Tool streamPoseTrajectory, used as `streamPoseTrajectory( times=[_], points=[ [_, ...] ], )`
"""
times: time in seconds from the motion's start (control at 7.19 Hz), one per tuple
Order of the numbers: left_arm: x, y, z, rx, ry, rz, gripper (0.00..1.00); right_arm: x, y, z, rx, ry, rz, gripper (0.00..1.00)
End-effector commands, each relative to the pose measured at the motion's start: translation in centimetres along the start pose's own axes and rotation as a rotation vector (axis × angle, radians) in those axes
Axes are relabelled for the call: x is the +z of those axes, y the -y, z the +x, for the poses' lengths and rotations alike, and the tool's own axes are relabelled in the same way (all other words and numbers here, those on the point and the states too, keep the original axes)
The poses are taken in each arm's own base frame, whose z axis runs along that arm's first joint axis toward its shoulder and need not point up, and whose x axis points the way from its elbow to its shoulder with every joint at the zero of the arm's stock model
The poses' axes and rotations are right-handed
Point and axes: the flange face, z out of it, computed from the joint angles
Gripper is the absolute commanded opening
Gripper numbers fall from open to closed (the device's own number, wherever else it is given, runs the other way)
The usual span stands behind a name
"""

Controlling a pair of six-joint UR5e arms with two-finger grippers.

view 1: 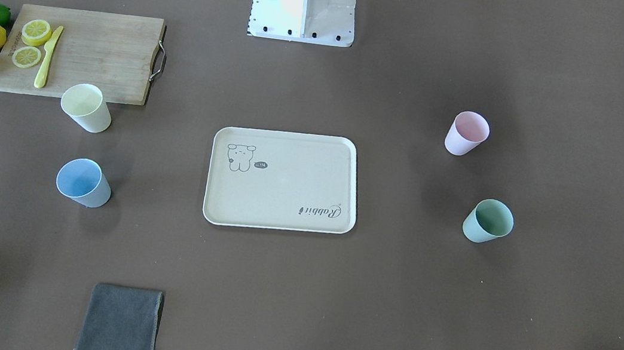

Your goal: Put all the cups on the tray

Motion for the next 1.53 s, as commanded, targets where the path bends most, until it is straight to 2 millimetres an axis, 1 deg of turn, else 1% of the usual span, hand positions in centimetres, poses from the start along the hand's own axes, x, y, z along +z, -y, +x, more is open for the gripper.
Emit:
streamPoseTrajectory(
  times=[0.0,0.14,0.28,0.56,0.7,0.84,0.97,1.11,1.39],
  points=[
    [0.0,-0.2,-0.1,-0.004,0.001,-0.002,0.98,5.3,-2.9,-1.7,-0.011,-0.04,-0.012,1.0],
    [0.0,-0.3,-0.2,-0.008,0.002,-0.004,0.98,6.7,-3.9,-2.6,-0.005,-0.05,-0.027,1.0],
    [0.0,-0.3,-0.2,-0.008,0.002,-0.004,0.98,7.2,-4.5,-3.3,-0.008,-0.046,-0.041,1.0],
    [-0.2,-0.7,-0.3,-0.008,0.001,-0.005,0.98,7.8,-5.0,-3.1,-0.009,-0.057,-0.054,1.0],
    [-0.2,-0.7,-0.3,-0.008,0.001,-0.005,0.98,8.8,-4.7,-2.5,-0.007,-0.073,-0.064,0.99],
    [-0.3,-0.7,-0.3,-0.009,0.001,-0.004,0.98,9.6,-4.6,-2.1,-0.002,-0.093,-0.058,0.8],
    [-0.3,-0.7,-0.3,-0.009,0.001,-0.004,0.98,9.9,-4.8,-1.8,-0.006,-0.106,-0.052,0.37],
    [-0.3,-0.7,-0.3,-0.009,-0.001,-0.006,0.98,9.8,-5.0,-2.2,-0.011,-0.107,-0.044,0.0],
    [-0.6,-1.0,0.0,-0.004,-0.01,-0.006,0.98,9.3,-4.9,-3.2,-0.024,-0.091,-0.034,0.0]
  ],
)
